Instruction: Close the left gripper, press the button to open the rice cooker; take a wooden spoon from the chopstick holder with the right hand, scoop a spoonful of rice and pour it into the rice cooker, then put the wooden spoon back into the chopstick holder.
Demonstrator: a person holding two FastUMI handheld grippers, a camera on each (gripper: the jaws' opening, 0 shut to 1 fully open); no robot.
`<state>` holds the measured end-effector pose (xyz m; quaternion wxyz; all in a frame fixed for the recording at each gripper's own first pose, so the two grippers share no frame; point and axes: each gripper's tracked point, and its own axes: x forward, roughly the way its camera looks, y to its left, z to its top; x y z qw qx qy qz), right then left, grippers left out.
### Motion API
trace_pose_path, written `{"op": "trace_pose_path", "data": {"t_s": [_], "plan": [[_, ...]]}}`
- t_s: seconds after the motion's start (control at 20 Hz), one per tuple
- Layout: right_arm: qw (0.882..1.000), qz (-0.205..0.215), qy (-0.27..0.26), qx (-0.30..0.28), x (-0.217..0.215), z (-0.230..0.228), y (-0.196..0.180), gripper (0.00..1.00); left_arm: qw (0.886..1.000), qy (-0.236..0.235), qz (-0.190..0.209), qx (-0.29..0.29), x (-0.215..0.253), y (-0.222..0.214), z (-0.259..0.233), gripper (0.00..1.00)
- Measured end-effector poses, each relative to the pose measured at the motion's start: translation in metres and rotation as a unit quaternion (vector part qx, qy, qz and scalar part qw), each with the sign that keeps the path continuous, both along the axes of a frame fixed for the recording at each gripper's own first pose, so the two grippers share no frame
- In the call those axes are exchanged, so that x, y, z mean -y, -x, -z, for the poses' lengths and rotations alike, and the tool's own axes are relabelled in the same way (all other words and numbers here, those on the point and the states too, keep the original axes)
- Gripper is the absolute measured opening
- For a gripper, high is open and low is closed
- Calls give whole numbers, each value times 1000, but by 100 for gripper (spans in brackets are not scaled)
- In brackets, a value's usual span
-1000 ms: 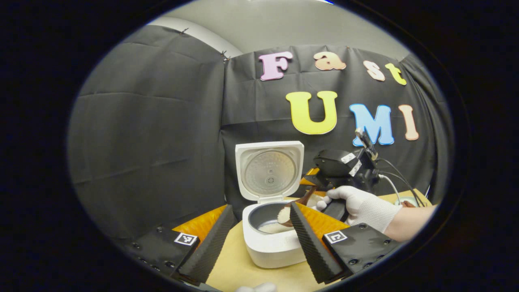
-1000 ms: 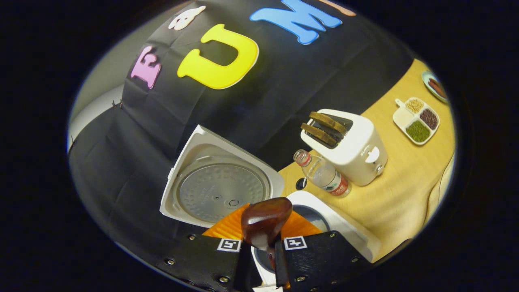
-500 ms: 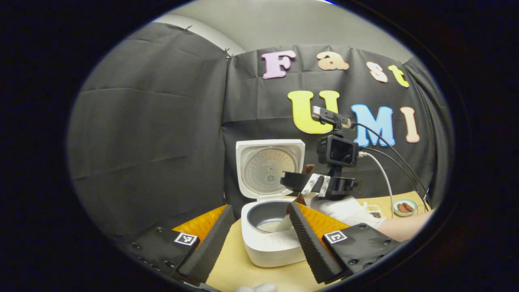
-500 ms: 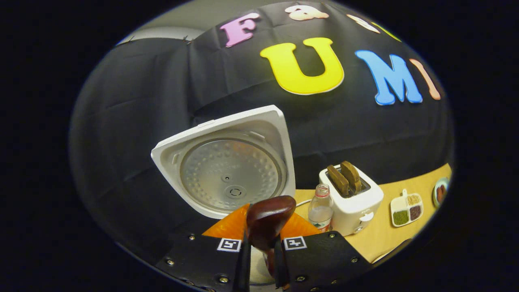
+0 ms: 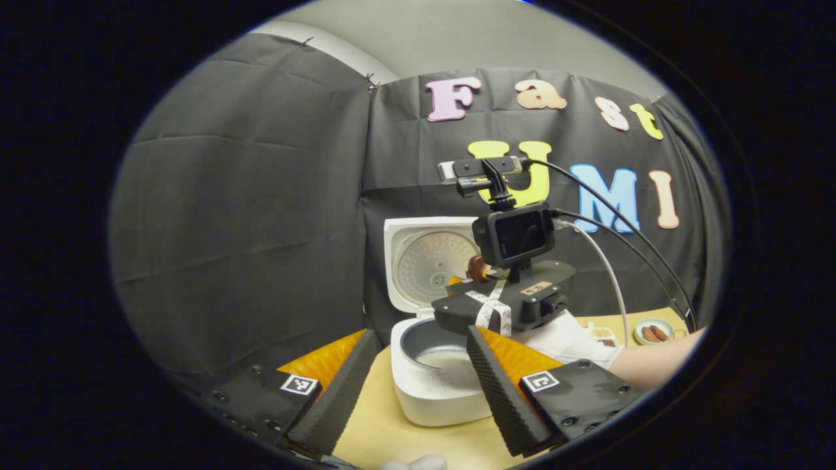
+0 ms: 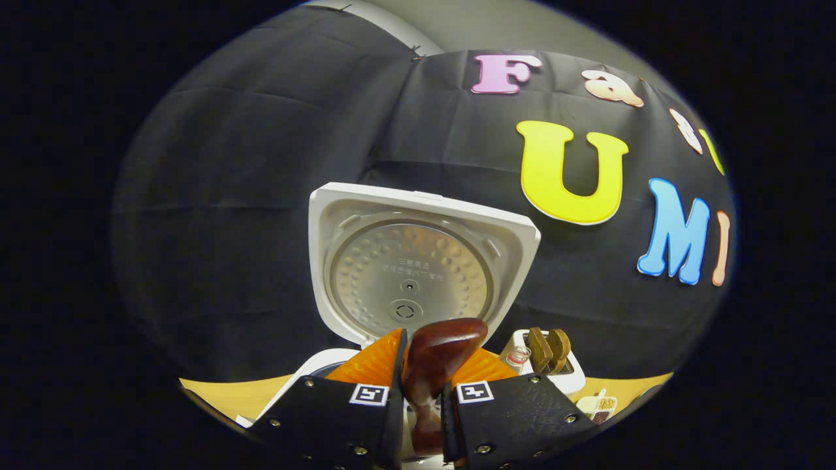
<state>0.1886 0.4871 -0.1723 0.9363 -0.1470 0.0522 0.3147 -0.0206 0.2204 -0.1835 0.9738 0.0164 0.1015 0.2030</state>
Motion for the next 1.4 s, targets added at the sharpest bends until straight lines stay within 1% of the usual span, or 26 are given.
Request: {"op": "trace_pose_path", "data": {"t_s": [0.05, 0.1, 0.2, 0.3, 0.35, 0.4, 0.45, 0.5, 0.55, 0.6, 0.65, 0.7, 0.75, 0.8, 0.85, 0.95, 1.0, 1.05, 1.1, 1.25, 1.3, 1.4], "plan": [[1000, -5, 6, 7, -1, 0, 1, 24, 1000, 0, -1, 1, -1, 1, -1, 96], [1000, -9, 7, 9, -3, -1, 1, 24, 1000, -1, -1, 1, 1, -1, -4, 99], [1000, -11, 3, 2, -3, -2, -1, 23, 1000, -4, 0, 0, 3, -5, -5, 99], [999, -9, -22, -33, 0, -2, -2, 24, 1000, -2, 1, 2, 5, -4, -5, 99], [998, -7, -45, -53, 0, -7, -4, 24, 1000, -2, 1, 1, 5, -5, -3, 96], [994, -6, -72, -81, 3, -12, -4, 24, 1000, -2, 3, 2, 6, -6, -6, 99], [989, 0, -98, -109, 8, -16, -4, 24, 1000, -4, 5, 3, 9, -7, -6, 99], [981, 4, -134, -137, 13, -24, -6, 24, 1000, -5, 7, 4, 9, -6, -6, 99], [971, 8, -172, -166, 16, -29, -8, 24, 1000, -6, 8, 4, 11, -4, -5, 99], [955, 11, -214, -206, 20, -34, -9, 24, 1000, -6, 11, 6, 13, -8, -9, 99], [934, 22, -256, -249, 26, -37, -9, 24, 1000, -6, 13, 7, 15, -8, -12, 100], [914, 30, -287, -285, 35, -40, -11, 24, 1000, -7, 16, 9, 17, -10, -14, 98], [897, 31, -315, -307, 41, -43, -13, 24, 1000, -9, 18, 11, 19, -10, -15, 100], [893, 32, -327, -308, 50, -45, -16, 24, 1000, -11, 21, 13, 22, -12, -18, 99], [894, 38, -329, -302, 56, -47, -17, 24, 1000, -12, 24, 13, 24, -13, -19, 98], [900, 54, -326, -285, 72, -50, -18, 24, 999, -14, 31, 13, 31, -16, -20, 99], [901, 60, -328, -278, 82, -51, -19, 24, 999, -15, 35, 14, 34, -17, -20, 98], [900, 68, -330, -276, 95, -51, -18, 24, 999, -16, 39, 15, 38, -18, -22, 99], [899, 74, -332, -278, 109, -52, -18, 24, 999, -16, 46, 16, 44, -19, -22, 97], [896, 107, -336, -269, 163, -40, -25, 24, 998, -19, 62, 20, 57, -23, -28, 99], [897, 120, -334, -262, 184, -39, -26, 24, 997, -20, 67, 22, 62, -24, -30, 95], [899, 152, -328, -248, 231, -33, -29, 24, 996, -23, 81, 28, 77, -29, -38, 96]]}}
